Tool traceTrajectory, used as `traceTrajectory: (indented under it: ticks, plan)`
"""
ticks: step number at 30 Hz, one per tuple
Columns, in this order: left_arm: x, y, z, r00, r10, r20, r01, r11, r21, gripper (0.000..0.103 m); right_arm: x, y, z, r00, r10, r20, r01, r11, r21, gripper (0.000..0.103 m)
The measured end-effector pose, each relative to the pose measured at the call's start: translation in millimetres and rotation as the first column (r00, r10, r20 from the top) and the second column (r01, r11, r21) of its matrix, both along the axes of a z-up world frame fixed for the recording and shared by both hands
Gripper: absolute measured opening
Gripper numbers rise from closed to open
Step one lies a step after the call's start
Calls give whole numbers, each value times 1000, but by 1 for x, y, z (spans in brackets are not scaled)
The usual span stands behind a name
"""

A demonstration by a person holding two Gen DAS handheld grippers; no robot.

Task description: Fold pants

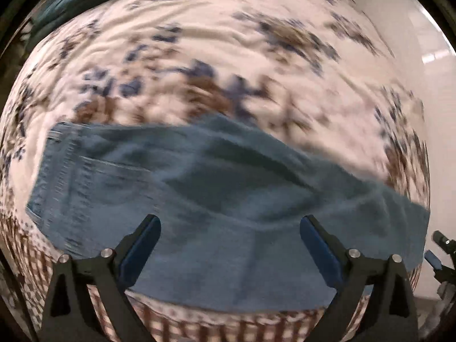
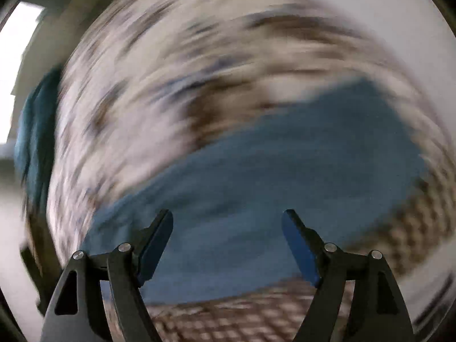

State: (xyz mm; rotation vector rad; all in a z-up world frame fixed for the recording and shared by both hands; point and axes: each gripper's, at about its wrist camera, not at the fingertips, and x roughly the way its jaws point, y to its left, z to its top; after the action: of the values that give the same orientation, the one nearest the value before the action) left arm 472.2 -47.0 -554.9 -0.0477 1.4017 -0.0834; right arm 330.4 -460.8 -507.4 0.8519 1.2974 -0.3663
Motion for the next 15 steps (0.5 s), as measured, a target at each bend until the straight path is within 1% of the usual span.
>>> traceTrajectory:
  ticks: [1, 2, 3, 4, 6, 7, 8, 9, 10, 11, 12, 13, 15]
  plan:
    - [0, -10, -9, 1000, -14, -15, 13, 1000, -6, 100, -28, -35, -4, 995, -96, -22, 95, 995, -26, 81]
    - [-5, -27, -23, 999, -30, -43, 29, 999, -14, 100, -53, -69, -14, 983, -177, -54, 174, 984, -43, 81]
    - [-14, -40, -29, 997, -38, -61, 37, 999, -12, 100, -72, -97, -27, 968, -236, -78, 235, 972, -32, 81]
    - [-20, -56, -38, 996, -43, -82, 43, 999, -7, 100, -85, -115, -40, 956, -279, -87, 280, 960, -12, 81]
    - [-29, -81, -50, 993, -46, -105, 46, 999, -5, 100, -106, -153, -70, 938, -338, -71, 344, 933, 102, 81]
    - [-32, -91, -54, 993, -46, -112, 47, 999, 2, 100, -109, -159, -80, 934, -350, -72, 357, 924, 140, 81]
    - [-35, -102, -57, 992, -47, -119, 49, 999, 14, 100, -109, -166, -92, 938, -340, -73, 348, 920, 182, 81]
    - [-38, -113, -60, 991, -49, -123, 53, 998, 26, 100, -105, -162, -100, 942, -328, -73, 336, 921, 197, 72]
    - [-40, -123, -61, 991, -52, -126, 57, 998, 35, 100, -102, -161, -105, 945, -319, -66, 326, 925, 193, 59]
    - [-41, -129, -62, 991, -54, -126, 60, 997, 44, 100, -100, -159, -109, 946, -314, -86, 324, 933, 158, 22]
    - [-42, -137, -62, 990, -57, -125, 65, 996, 56, 100, -99, -151, -116, 945, -312, -99, 324, 935, 148, 19]
    - [-42, -144, -62, 991, -60, -123, 68, 996, 61, 100, -98, -151, -113, 948, -307, -84, 316, 939, 136, 17]
    - [-42, -152, -60, 991, -61, -116, 70, 995, 73, 100, -95, -151, -95, 962, -269, -51, 272, 961, 54, 15]
